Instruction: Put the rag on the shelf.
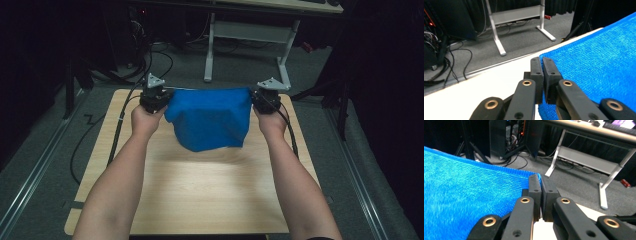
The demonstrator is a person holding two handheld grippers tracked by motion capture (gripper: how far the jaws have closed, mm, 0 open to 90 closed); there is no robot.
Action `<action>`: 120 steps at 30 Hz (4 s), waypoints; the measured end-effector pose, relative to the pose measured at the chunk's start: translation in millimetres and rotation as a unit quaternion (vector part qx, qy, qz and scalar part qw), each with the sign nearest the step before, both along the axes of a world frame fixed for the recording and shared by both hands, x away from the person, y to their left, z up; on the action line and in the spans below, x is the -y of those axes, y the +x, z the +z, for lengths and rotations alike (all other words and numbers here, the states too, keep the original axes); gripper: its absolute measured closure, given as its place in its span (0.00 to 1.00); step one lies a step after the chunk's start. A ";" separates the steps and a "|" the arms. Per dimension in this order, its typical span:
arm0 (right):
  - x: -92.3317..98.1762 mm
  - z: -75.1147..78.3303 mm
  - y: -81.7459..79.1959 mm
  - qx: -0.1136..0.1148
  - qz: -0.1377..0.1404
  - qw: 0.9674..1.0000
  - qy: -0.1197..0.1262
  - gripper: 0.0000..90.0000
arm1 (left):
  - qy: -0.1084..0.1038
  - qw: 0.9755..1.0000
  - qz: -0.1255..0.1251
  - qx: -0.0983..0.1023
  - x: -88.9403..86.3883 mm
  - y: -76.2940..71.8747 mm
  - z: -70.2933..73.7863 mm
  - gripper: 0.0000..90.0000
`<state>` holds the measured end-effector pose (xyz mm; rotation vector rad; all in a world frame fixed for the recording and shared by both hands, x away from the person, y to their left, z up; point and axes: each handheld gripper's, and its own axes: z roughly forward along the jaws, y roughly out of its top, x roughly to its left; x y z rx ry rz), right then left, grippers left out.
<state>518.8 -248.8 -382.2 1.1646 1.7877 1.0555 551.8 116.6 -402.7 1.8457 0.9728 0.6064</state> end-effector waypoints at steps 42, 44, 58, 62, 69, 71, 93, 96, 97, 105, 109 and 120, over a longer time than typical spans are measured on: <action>-2.9 -91.9 -39.4 -0.075 0.033 0.996 0.026 0.99 | -0.069 0.993 -0.034 -0.091 -0.7 -31.8 -91.8 0.97; -3.9 -93.5 -39.4 -0.077 0.033 0.996 0.026 0.99 | -0.069 0.993 -0.032 -0.093 -0.3 -31.3 -93.3 0.97; -3.5 -108.3 -42.9 -0.084 0.030 0.996 0.027 0.98 | -0.075 0.990 -0.038 -0.114 2.3 -29.9 -106.0 0.97; -2.8 -109.7 -43.3 -0.088 0.027 0.995 0.026 0.98 | -0.076 0.990 -0.039 -0.115 3.5 -29.9 -106.8 0.97; -1.8 -110.2 -43.6 -0.086 0.028 0.996 0.023 0.98 | -0.077 0.990 -0.037 -0.115 3.7 -30.3 -106.9 0.96; -2.0 -110.5 -44.1 -0.086 0.026 0.996 0.023 0.98 | -0.074 0.990 -0.035 -0.114 3.2 -30.8 -106.2 0.96; 8.4 -87.5 -45.2 -0.063 0.020 0.997 0.032 0.73 | -0.062 0.995 0.016 -0.071 -22.3 -38.8 -77.2 0.66; 11.9 -84.4 -45.2 -0.058 0.015 0.998 0.033 0.69 | -0.053 0.996 0.019 -0.064 -24.4 -40.3 -74.2 0.65; 12.3 -83.8 -45.2 -0.059 0.013 0.998 0.034 0.67 | -0.052 0.996 0.020 -0.063 -25.1 -40.5 -73.5 0.64; 18.9 -77.9 -46.6 -0.053 0.007 0.998 0.027 0.61 | -0.045 0.997 0.033 -0.049 -37.2 -47.1 -65.3 0.60; 24.2 -77.8 -49.3 -0.053 0.000 0.998 0.029 0.57 | -0.043 0.997 0.038 -0.050 -45.9 -52.9 -65.2 0.58; 33.2 -70.6 -81.2 -0.048 0.012 0.999 0.003 0.48 | -0.053 0.996 0.049 -0.050 -68.7 -93.9 -72.0 0.54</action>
